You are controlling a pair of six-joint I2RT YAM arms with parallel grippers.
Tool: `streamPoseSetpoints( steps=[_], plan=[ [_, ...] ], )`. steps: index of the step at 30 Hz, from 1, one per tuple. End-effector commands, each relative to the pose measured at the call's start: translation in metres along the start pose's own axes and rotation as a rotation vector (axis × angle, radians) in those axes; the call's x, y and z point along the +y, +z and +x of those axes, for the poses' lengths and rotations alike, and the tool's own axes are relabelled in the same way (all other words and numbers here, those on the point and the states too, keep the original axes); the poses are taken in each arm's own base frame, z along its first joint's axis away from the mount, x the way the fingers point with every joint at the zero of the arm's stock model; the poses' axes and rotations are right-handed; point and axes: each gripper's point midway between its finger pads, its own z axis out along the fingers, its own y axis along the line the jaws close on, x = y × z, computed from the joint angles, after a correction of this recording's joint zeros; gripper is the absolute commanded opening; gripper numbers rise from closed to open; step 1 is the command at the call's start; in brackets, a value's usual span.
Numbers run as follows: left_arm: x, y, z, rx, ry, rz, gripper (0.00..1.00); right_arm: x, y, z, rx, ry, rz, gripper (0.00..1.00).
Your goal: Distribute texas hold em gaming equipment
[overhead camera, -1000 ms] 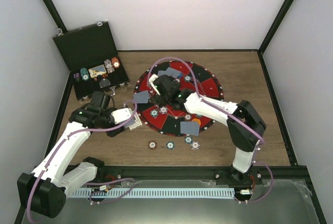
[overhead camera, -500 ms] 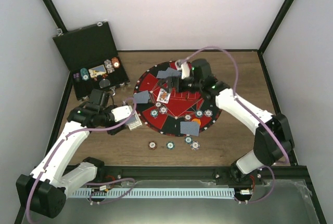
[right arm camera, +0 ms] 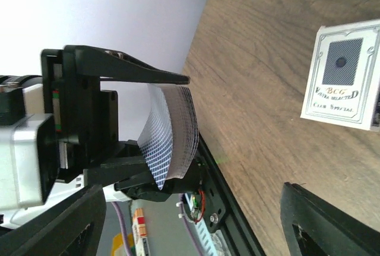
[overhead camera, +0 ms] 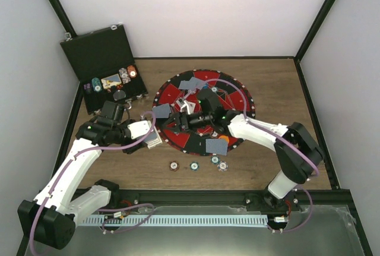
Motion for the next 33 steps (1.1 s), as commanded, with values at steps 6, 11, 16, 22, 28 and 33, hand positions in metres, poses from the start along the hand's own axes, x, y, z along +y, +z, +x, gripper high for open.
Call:
streamPoseSetpoints(
  steps=[6,11,16,22,28,33],
  plan=[
    [0.000,-0.012,-0.013,-0.051,0.051,-0.007,0.16,0.010,0.034,0.012,0.088,0.064,-0.115,0.76],
    [-0.002,-0.012,-0.015,-0.060,0.057,0.005,0.16,0.017,0.046,0.012,0.109,0.062,-0.150,0.75],
    [-0.004,-0.014,-0.018,-0.075,0.063,0.015,0.16,0.020,0.059,0.011,0.134,0.071,-0.164,0.74],
    [-0.007,-0.013,-0.021,-0.090,0.071,0.033,0.16,0.028,0.075,0.013,0.169,0.071,-0.201,0.73],
    [-0.010,-0.018,-0.027,-0.113,0.087,0.045,0.16,0.026,0.084,0.013,0.184,0.096,-0.215,0.70],
    [-0.011,-0.024,-0.030,-0.131,0.105,0.035,0.16,0.014,0.085,0.011,0.176,0.127,-0.167,0.68]
  ],
)
